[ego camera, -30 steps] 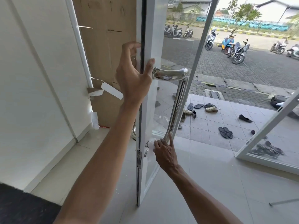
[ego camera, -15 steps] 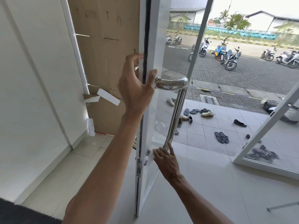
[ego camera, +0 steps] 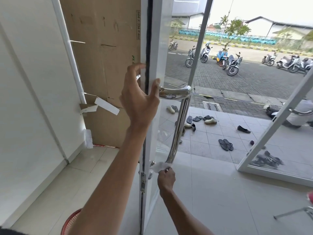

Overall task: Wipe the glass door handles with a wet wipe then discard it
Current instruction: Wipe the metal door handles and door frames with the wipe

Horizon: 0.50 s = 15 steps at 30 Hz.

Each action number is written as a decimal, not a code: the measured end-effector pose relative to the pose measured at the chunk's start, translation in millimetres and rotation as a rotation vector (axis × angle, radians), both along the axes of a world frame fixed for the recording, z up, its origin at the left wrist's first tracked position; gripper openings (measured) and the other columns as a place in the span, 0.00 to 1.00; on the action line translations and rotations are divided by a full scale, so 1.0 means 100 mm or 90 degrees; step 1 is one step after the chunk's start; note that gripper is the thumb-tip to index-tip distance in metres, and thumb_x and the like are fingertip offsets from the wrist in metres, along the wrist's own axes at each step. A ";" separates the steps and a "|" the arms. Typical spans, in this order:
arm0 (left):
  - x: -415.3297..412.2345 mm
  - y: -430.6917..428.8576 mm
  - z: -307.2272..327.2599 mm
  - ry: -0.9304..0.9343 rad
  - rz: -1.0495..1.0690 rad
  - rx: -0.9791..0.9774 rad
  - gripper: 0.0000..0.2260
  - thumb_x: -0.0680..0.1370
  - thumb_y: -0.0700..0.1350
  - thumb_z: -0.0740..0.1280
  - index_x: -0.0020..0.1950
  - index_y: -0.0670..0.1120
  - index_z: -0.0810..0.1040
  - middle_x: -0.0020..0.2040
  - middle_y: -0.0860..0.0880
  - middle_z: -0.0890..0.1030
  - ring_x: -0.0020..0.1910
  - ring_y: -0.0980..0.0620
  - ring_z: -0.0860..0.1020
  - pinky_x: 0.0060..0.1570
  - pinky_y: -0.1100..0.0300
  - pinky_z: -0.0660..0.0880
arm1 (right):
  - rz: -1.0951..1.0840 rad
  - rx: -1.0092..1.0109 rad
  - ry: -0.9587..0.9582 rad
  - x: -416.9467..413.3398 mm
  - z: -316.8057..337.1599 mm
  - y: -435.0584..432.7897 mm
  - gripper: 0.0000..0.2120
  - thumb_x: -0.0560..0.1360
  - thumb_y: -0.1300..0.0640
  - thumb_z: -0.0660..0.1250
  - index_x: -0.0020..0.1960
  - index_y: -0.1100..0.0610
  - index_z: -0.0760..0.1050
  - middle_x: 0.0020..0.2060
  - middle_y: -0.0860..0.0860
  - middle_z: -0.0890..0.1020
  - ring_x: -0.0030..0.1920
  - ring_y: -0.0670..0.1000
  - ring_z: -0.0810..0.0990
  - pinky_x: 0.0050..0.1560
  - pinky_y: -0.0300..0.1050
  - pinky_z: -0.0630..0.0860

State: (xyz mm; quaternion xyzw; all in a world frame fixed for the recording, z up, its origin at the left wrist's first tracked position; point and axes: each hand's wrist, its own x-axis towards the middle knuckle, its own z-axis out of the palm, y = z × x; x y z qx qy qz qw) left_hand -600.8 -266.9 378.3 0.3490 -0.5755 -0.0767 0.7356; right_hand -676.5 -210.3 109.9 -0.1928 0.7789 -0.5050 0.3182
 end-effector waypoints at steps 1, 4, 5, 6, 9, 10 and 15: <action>0.00 0.00 0.00 0.000 -0.003 -0.001 0.18 0.72 0.48 0.76 0.58 0.45 0.76 0.52 0.54 0.82 0.50 0.55 0.80 0.48 0.54 0.79 | 0.002 -0.006 -0.124 -0.02 0.00 -0.04 0.09 0.76 0.65 0.61 0.54 0.66 0.75 0.48 0.59 0.81 0.44 0.55 0.79 0.39 0.41 0.73; 0.00 0.01 0.01 -0.003 -0.009 -0.006 0.18 0.72 0.47 0.76 0.58 0.44 0.76 0.51 0.53 0.82 0.49 0.55 0.80 0.47 0.58 0.78 | 0.008 -0.062 -0.410 -0.13 0.05 -0.11 0.13 0.74 0.68 0.55 0.55 0.66 0.75 0.49 0.60 0.83 0.42 0.53 0.84 0.41 0.42 0.75; 0.00 0.02 0.02 -0.006 -0.009 -0.005 0.18 0.72 0.47 0.76 0.58 0.44 0.76 0.51 0.53 0.82 0.49 0.56 0.80 0.47 0.61 0.77 | 0.022 -0.058 -0.429 -0.19 0.08 -0.13 0.15 0.73 0.68 0.54 0.54 0.64 0.75 0.48 0.60 0.84 0.43 0.54 0.85 0.46 0.45 0.75; 0.00 0.03 0.02 -0.008 -0.008 -0.004 0.18 0.72 0.47 0.76 0.58 0.44 0.76 0.51 0.54 0.82 0.49 0.56 0.79 0.47 0.64 0.76 | 0.039 -0.047 -0.425 -0.23 0.11 -0.15 0.14 0.73 0.68 0.54 0.53 0.64 0.75 0.47 0.59 0.84 0.42 0.54 0.85 0.49 0.47 0.75; 0.00 0.04 0.03 -0.011 -0.009 -0.002 0.18 0.72 0.46 0.76 0.58 0.44 0.76 0.51 0.54 0.82 0.48 0.56 0.79 0.46 0.66 0.75 | 0.028 -0.018 -0.347 -0.38 0.13 -0.20 0.09 0.74 0.68 0.54 0.46 0.63 0.72 0.40 0.59 0.79 0.39 0.54 0.80 0.48 0.49 0.76; 0.01 0.04 0.03 -0.012 -0.010 -0.003 0.18 0.72 0.46 0.76 0.58 0.44 0.76 0.50 0.54 0.82 0.48 0.56 0.79 0.46 0.64 0.76 | 0.019 -0.014 -0.315 -0.41 0.12 -0.22 0.08 0.74 0.67 0.54 0.45 0.64 0.72 0.38 0.58 0.77 0.39 0.54 0.77 0.45 0.47 0.75; 0.01 0.06 0.04 -0.013 -0.007 -0.007 0.18 0.71 0.46 0.76 0.58 0.44 0.76 0.51 0.53 0.82 0.48 0.56 0.79 0.46 0.60 0.77 | 0.037 -0.005 -0.216 -0.47 0.08 -0.22 0.09 0.74 0.67 0.54 0.50 0.68 0.71 0.33 0.57 0.74 0.29 0.51 0.71 0.33 0.40 0.68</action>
